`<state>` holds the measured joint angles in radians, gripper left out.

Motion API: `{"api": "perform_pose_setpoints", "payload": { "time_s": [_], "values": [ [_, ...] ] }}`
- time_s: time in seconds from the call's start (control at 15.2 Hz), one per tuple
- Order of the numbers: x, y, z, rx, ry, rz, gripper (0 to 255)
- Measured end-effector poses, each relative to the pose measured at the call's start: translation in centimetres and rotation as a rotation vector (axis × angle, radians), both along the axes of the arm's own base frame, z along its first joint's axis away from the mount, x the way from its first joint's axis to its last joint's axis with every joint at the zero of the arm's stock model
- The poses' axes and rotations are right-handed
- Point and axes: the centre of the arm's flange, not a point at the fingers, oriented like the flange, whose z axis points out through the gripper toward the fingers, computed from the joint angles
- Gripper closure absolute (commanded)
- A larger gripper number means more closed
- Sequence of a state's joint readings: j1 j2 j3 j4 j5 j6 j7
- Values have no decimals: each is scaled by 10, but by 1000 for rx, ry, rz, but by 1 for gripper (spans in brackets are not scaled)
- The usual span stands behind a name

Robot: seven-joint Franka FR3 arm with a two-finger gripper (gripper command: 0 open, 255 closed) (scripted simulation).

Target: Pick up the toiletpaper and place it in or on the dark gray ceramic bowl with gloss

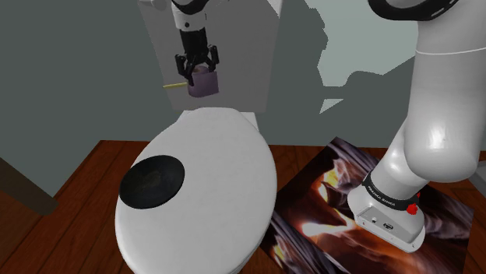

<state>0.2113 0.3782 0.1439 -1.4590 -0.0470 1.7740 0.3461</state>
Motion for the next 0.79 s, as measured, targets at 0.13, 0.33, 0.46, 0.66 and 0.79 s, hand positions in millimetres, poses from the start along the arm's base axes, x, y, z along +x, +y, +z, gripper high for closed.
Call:
{"api": "perform_pose_setpoints", "payload": {
  "time_s": [0.13,0.33,0.46,0.66,0.79],
  "values": [
    [-12,19,2,0,0,1,255],
    [-30,48,4,0,0,1,255],
    [-44,73,6,0,0,2,255],
    [-67,106,10,0,1,2,255],
    [-80,130,12,0,0,2,255]
  ]
}}
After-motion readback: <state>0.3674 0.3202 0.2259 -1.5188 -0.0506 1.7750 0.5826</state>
